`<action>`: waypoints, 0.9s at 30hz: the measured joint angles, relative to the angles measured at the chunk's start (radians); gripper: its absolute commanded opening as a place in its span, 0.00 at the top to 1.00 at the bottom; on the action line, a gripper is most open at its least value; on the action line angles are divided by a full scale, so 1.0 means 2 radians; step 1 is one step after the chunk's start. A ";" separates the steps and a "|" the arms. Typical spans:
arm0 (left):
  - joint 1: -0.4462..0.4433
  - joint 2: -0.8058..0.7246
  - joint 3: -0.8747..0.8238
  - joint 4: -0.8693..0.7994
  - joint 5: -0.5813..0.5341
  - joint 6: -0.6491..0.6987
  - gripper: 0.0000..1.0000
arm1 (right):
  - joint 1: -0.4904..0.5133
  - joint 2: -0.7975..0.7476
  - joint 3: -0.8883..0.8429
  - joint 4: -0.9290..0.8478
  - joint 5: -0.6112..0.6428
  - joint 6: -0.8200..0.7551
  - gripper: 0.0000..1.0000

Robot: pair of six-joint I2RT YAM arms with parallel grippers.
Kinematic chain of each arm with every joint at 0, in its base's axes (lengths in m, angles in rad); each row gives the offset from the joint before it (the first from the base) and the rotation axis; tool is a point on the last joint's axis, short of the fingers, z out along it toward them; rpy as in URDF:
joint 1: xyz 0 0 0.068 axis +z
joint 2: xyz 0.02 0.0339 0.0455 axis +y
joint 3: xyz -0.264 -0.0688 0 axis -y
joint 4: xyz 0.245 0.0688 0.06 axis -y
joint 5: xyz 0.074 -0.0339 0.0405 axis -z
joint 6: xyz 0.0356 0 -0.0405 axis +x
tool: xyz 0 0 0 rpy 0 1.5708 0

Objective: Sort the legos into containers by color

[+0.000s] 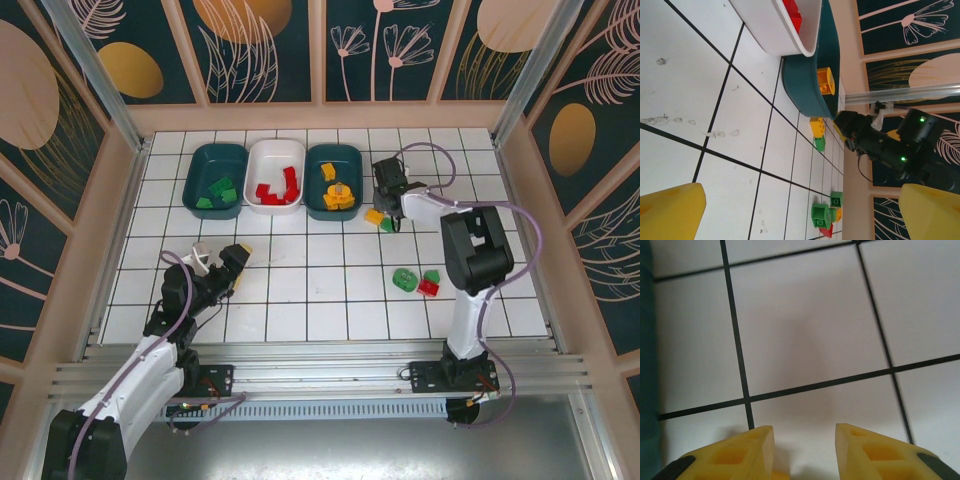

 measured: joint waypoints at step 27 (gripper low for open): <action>0.000 -0.098 -0.031 -0.042 -0.004 0.013 0.01 | 0.114 -0.162 -0.155 -0.001 0.030 0.061 0.32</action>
